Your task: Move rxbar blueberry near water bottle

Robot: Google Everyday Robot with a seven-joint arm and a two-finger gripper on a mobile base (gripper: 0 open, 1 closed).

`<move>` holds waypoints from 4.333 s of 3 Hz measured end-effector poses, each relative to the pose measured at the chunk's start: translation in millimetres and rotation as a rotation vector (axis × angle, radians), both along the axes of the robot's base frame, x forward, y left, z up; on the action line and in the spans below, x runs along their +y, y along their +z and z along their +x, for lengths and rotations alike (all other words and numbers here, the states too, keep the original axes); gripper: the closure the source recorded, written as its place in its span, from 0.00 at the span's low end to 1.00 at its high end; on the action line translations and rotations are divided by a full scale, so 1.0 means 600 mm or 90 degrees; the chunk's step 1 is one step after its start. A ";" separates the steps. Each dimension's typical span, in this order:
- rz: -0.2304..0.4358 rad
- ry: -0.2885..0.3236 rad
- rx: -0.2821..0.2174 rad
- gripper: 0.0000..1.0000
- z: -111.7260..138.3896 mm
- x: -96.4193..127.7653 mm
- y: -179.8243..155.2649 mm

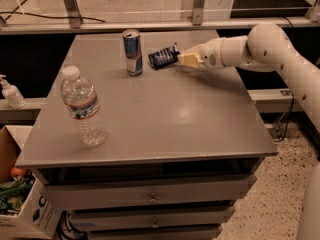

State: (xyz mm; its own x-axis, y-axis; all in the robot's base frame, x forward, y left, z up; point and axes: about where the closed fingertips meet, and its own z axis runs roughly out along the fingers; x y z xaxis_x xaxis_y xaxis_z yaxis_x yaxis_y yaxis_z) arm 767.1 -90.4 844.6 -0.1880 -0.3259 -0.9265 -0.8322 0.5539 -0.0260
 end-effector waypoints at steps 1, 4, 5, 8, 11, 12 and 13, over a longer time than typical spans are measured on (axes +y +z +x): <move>0.011 -0.006 -0.020 1.00 -0.019 -0.020 0.024; 0.036 -0.021 -0.035 1.00 -0.157 -0.088 0.045; 0.056 -0.015 -0.044 1.00 -0.223 -0.096 0.055; 0.102 0.084 -0.062 1.00 -0.374 -0.006 0.089; 0.120 0.190 0.000 1.00 -0.434 0.126 0.042; 0.118 0.218 0.018 1.00 -0.445 0.163 0.027; 0.108 0.223 0.035 1.00 -0.444 0.181 0.007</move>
Offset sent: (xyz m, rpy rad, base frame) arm -0.0518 -0.0557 0.0343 0.0524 -0.0778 -0.0641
